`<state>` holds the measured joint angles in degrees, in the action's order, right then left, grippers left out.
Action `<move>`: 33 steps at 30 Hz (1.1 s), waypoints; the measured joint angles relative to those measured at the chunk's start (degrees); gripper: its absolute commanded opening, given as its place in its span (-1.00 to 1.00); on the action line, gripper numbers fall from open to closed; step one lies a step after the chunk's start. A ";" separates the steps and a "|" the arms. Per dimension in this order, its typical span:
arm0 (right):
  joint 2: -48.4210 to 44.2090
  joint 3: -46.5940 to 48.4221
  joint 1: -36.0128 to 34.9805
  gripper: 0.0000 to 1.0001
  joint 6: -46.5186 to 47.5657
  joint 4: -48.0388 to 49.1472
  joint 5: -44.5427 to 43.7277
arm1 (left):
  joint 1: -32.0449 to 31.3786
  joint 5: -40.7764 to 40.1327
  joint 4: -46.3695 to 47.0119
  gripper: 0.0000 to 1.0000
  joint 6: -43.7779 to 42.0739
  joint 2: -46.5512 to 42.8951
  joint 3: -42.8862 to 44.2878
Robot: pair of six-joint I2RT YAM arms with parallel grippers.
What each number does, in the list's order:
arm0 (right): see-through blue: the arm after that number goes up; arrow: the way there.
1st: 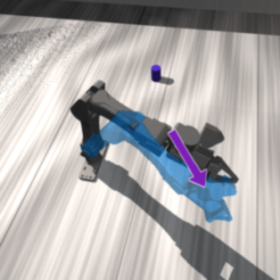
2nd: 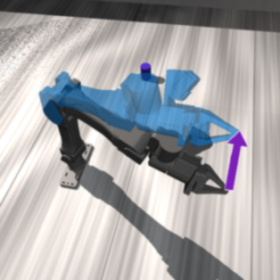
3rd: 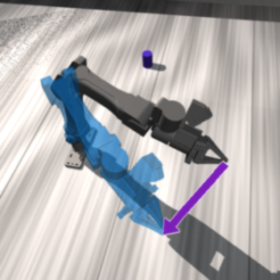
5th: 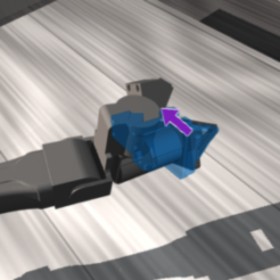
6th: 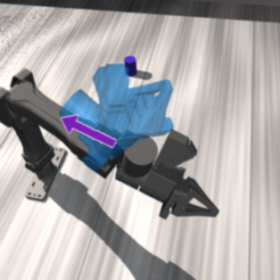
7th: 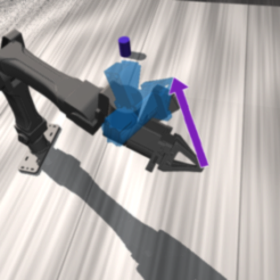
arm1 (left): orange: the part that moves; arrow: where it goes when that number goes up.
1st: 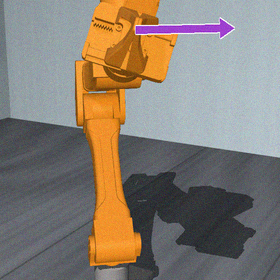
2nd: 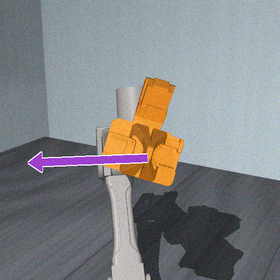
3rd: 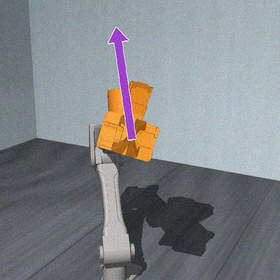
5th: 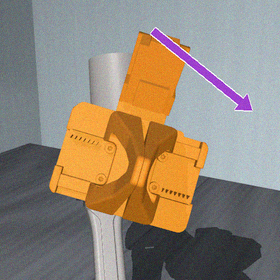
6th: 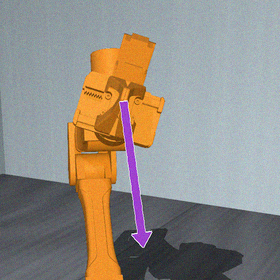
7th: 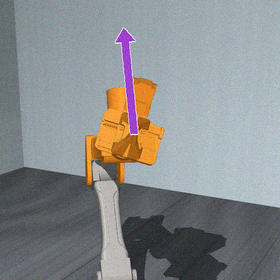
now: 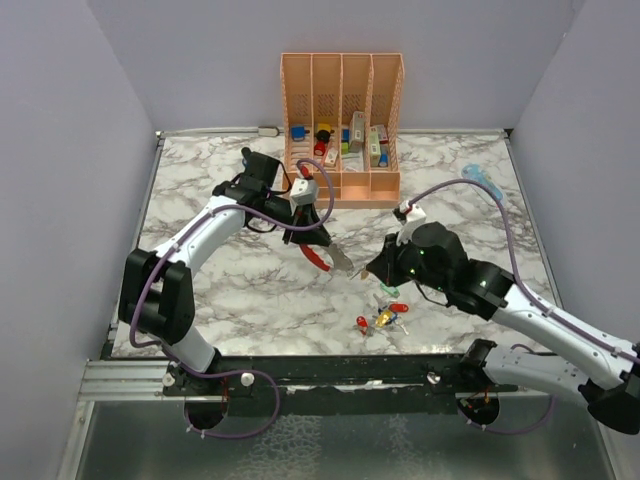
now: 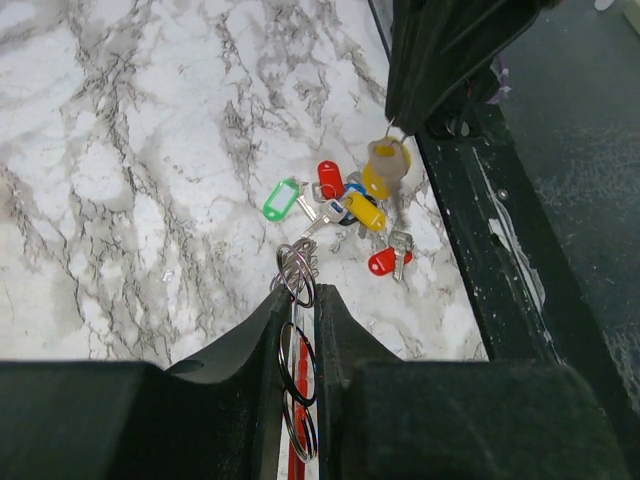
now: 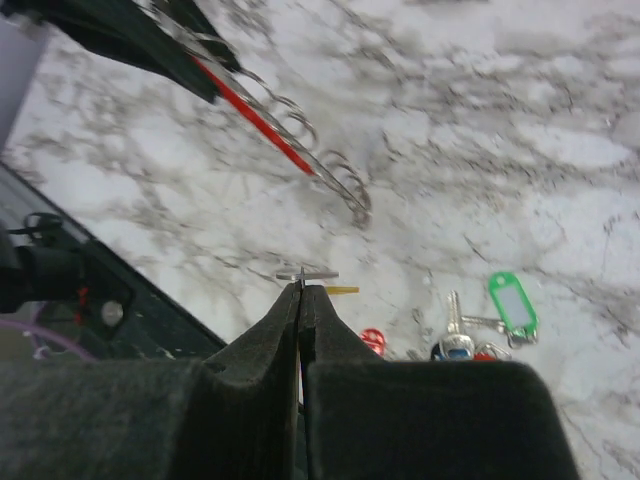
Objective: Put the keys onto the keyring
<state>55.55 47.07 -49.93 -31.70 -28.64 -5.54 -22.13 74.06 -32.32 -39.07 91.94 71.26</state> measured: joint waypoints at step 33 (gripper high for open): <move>3.39 -4.00 0.00 -0.98 -3.48 25.70 14.60 | -2.62 6.71 -24.83 -1.00 -32.33 -0.66 2.25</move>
<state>58.94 43.07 -49.93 -35.18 -2.94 9.06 -24.75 80.77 -57.14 -71.40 91.29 73.52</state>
